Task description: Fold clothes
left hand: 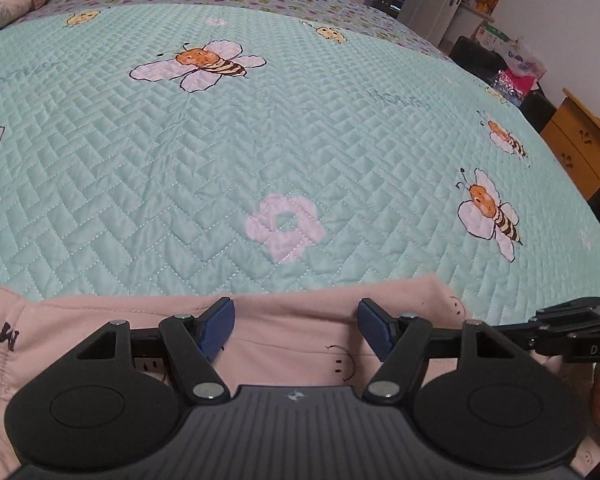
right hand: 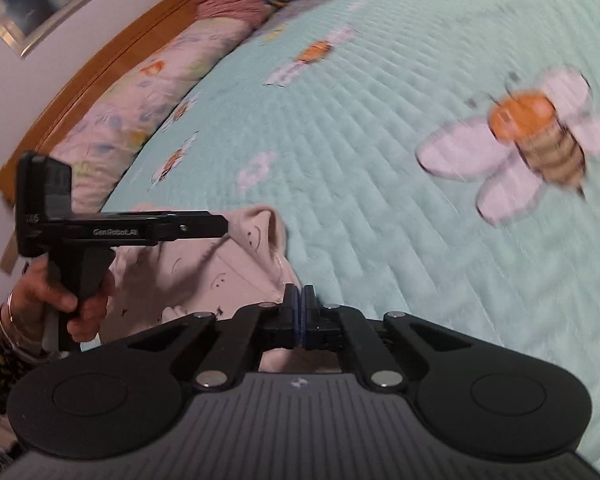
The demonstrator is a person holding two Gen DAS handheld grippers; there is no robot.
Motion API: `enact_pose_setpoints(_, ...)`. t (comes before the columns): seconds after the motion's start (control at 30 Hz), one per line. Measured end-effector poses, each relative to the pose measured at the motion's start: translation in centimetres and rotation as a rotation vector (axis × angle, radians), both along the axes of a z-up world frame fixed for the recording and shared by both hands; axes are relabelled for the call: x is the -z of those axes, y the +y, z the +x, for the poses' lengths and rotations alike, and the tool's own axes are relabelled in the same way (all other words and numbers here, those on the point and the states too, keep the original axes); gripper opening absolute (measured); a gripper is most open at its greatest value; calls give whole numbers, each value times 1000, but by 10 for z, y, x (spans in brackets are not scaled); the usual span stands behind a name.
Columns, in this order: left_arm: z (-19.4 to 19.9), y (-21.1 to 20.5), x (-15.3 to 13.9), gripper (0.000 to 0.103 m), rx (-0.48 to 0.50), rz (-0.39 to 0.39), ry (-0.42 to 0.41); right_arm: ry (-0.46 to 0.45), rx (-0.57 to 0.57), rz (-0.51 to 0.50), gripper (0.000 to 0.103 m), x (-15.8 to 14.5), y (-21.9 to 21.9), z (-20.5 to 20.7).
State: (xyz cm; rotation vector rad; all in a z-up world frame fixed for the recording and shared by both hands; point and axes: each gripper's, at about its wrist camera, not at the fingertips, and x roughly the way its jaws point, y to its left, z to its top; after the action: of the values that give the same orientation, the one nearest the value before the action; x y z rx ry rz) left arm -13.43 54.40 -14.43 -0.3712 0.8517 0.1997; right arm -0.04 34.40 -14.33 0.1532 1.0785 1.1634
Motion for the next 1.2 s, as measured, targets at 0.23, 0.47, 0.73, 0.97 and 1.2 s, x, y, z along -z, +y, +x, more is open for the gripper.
enact_pose_setpoints(0.23,-1,0,1,72,5,2,-6,92,40,125,13,-16,-5,15)
enact_pose_setpoints(0.47,-3,4,1,72,-1,-27,-16,279,22,158,36,5,31,43)
enact_pose_setpoints(0.73,-5,3,1,74,9,-29,-28,438,-42,165,40,16,65,41)
enact_pose_setpoints(0.97,-7,-1,2,74,31,-1,-33,631,254,259,21,35,54,46)
enact_pose_setpoints(1.2,-6,-10,4,74,72,69,-23,592,452,273,19,38,-1,43)
